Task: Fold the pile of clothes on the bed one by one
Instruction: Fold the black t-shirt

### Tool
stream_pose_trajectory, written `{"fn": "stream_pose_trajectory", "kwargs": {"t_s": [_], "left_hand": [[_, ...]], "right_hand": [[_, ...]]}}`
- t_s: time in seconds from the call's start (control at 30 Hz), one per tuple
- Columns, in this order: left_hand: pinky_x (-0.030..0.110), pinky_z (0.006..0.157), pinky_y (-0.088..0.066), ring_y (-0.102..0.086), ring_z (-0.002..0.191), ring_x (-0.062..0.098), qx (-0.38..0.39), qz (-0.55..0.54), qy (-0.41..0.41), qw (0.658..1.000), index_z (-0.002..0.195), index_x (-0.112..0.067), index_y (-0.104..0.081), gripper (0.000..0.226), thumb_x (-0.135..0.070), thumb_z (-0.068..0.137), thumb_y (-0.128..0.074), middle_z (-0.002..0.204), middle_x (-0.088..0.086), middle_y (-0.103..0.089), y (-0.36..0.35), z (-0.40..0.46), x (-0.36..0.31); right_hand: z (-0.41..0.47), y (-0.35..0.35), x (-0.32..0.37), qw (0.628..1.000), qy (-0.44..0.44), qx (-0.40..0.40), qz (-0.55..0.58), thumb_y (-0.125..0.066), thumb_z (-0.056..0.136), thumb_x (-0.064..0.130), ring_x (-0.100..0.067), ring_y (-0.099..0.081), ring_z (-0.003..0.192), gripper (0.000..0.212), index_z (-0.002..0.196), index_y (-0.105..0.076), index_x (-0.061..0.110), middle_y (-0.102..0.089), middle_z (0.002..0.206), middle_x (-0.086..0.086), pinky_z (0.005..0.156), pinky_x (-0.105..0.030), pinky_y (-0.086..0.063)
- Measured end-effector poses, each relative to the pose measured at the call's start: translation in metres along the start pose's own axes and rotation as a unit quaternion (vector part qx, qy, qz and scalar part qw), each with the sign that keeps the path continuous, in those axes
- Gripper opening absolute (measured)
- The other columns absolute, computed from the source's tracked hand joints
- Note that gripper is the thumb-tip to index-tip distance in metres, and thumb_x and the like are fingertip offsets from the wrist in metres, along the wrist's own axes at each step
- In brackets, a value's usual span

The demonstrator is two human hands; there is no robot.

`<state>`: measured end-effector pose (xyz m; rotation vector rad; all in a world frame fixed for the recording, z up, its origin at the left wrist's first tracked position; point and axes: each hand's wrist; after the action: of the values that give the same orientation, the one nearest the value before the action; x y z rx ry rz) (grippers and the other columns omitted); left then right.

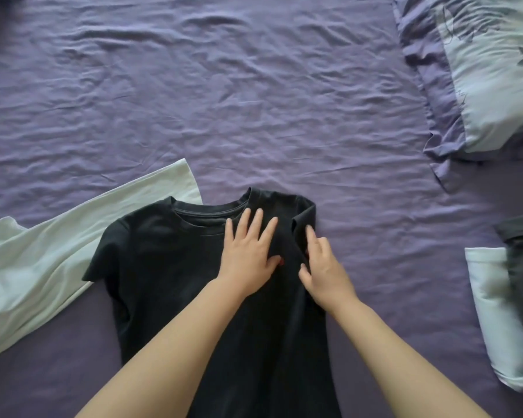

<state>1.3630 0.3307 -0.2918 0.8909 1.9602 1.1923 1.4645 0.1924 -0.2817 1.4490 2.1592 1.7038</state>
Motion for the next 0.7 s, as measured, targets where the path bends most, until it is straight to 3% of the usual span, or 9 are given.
{"fn": "stream_pose_trajectory", "kwargs": {"t_s": [0.13, 0.2, 0.27, 0.37, 0.43, 0.53, 0.7], "left_hand": [[0.052, 0.116, 0.003, 0.013, 0.146, 0.026, 0.031, 0.039, 0.008, 0.999, 0.15, -0.03, 0.0, 0.073, -0.056, 0.093, -0.036, 0.16, 0.003, 0.007, -0.009, -0.037, 0.036], [0.053, 0.116, 0.003, 0.014, 0.145, 0.027, 0.037, 0.048, 0.007, 0.998, 0.151, -0.03, 0.001, 0.071, -0.054, 0.094, -0.036, 0.16, 0.004, 0.008, -0.012, -0.048, 0.049], [0.053, 0.115, 0.004, 0.013, 0.146, 0.029, 0.031, 0.054, 0.006, 0.998, 0.151, -0.03, -0.001, 0.068, -0.051, 0.096, -0.034, 0.16, 0.004, 0.007, -0.015, -0.058, 0.06], [0.053, 0.115, 0.004, 0.009, 0.146, 0.029, 0.019, 0.068, 0.022, 0.997, 0.151, -0.03, -0.004, 0.064, -0.049, 0.097, -0.033, 0.16, 0.005, 0.003, -0.015, -0.073, 0.081], [0.053, 0.115, 0.004, 0.007, 0.146, 0.029, 0.012, 0.08, 0.044, 0.996, 0.151, -0.029, -0.006, 0.063, -0.047, 0.097, -0.033, 0.16, 0.005, 0.001, -0.011, -0.08, 0.101], [0.054, 0.115, 0.003, 0.005, 0.146, 0.03, -0.004, 0.102, 0.067, 0.992, 0.151, -0.026, -0.009, 0.062, -0.041, 0.098, -0.037, 0.16, 0.007, -0.002, 0.0, -0.082, 0.131], [0.053, 0.116, -0.001, -0.003, 0.145, 0.03, -0.068, 0.083, 0.129, 0.986, 0.149, -0.026, -0.02, 0.063, -0.034, 0.094, -0.048, 0.158, 0.009, -0.01, 0.026, -0.087, 0.178]], "right_hand": [[0.0, -0.008, 0.01, 0.998, 0.035, 0.057, 0.013, -0.051, 0.09, 0.019, -0.024, -0.057, 0.097, 0.07, 0.149, -0.016, 0.012, -0.034, 0.133, -0.002, 0.08, -0.038, -0.05], [0.0, -0.013, 0.011, 0.998, 0.053, -0.002, -0.035, -0.052, 0.086, 0.014, -0.027, -0.056, 0.104, 0.063, 0.145, -0.031, 0.008, -0.041, 0.135, -0.006, 0.085, -0.041, -0.049], [0.001, -0.016, 0.011, 0.981, 0.09, -0.041, -0.164, -0.054, 0.086, 0.014, -0.032, -0.045, 0.126, 0.06, 0.142, -0.037, 0.006, -0.04, 0.145, -0.013, 0.1, -0.045, -0.04], [0.001, -0.024, 0.013, 0.953, 0.056, 0.044, -0.293, -0.033, 0.096, 0.026, -0.023, 0.0, 0.146, 0.063, 0.15, -0.004, 0.011, 0.0, 0.159, -0.007, 0.115, -0.052, -0.003], [0.003, -0.028, 0.024, 0.937, 0.017, 0.07, -0.343, -0.03, 0.095, 0.028, -0.024, 0.013, 0.145, 0.068, 0.149, 0.007, 0.009, 0.01, 0.158, -0.008, 0.113, -0.055, 0.007], [0.005, -0.036, 0.057, 0.935, 0.019, 0.073, -0.348, -0.039, 0.092, 0.025, -0.027, 0.012, 0.145, 0.074, 0.15, 0.005, 0.012, 0.008, 0.158, -0.01, 0.114, -0.055, 0.002], [0.004, -0.069, 0.123, 0.953, 0.109, 0.116, -0.258, -0.04, 0.096, 0.038, -0.027, 0.005, 0.146, 0.065, 0.15, -0.009, 0.02, 0.001, 0.159, -0.006, 0.115, -0.049, -0.01]]}}
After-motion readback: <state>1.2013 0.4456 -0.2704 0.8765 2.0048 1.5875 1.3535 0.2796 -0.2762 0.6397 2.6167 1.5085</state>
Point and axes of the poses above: each hand's wrist, its own z-axis towards the middle knuckle, its own y-axis out of the back of the hand, x = y × z
